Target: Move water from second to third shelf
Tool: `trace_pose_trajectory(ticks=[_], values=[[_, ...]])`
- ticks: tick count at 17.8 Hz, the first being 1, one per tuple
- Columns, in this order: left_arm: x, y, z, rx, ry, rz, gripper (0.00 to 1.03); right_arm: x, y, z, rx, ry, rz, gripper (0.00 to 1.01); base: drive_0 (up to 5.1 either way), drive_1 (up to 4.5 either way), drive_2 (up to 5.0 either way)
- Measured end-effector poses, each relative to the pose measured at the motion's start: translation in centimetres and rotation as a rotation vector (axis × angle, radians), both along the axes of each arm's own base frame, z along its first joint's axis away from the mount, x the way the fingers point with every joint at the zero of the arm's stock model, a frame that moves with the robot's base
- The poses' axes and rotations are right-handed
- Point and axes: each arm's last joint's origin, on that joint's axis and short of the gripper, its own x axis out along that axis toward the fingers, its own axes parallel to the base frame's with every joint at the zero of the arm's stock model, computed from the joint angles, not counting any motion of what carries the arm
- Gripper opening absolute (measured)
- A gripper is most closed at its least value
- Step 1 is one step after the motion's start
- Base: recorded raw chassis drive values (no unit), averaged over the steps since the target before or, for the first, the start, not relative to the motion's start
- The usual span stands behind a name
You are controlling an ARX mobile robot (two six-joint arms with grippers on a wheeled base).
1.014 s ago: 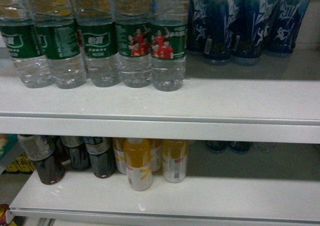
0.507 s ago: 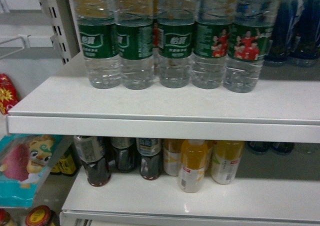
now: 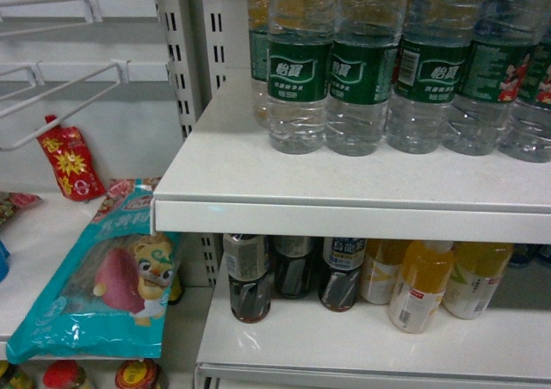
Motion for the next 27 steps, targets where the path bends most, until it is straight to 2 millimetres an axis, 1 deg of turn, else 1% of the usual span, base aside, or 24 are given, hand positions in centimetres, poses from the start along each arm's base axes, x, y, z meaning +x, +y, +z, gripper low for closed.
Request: trace_pose_trajectory(ticks=[16, 17, 19, 22, 24, 27], values=[[0.0, 0.0, 0.0, 0.0, -0.002, -0.006, 0.98, 0.0, 0.0, 0.0, -0.002, 0.003, -0.012, 0.4, -4.9, 2.57, 2.6], [0.0, 0.0, 0.0, 0.0, -0.002, -0.006, 0.98, 0.3, 0.9, 0.3, 0.024, -0.067, 0.063, 0.39, -4.9, 2.57, 2.6], [0.0, 0.0, 0.0, 0.0, -0.002, -0.006, 0.98, 1.3, 1.8, -0.3, 0.019, -0.04, 0.103, 0.39, -4.9, 2.57, 2.6], [0.0, 0.0, 0.0, 0.0, -0.002, -0.006, 0.98, 2.6, 2.3, -0.5, 0.01, -0.048, 0.117, 0.39, -4.9, 2.57, 2.6], [0.0, 0.0, 0.0, 0.0, -0.002, -0.006, 0.98, 4.4, 2.8, -0.4, 0.0, -0.052, 0.113, 0.39, -4.9, 2.57, 2.6], [0.0, 0.0, 0.0, 0.0, -0.002, -0.006, 0.98, 7.9, 4.1, -0.6, -0.023, -0.017, 0.134, 0.39, -4.9, 2.57, 2.6]])
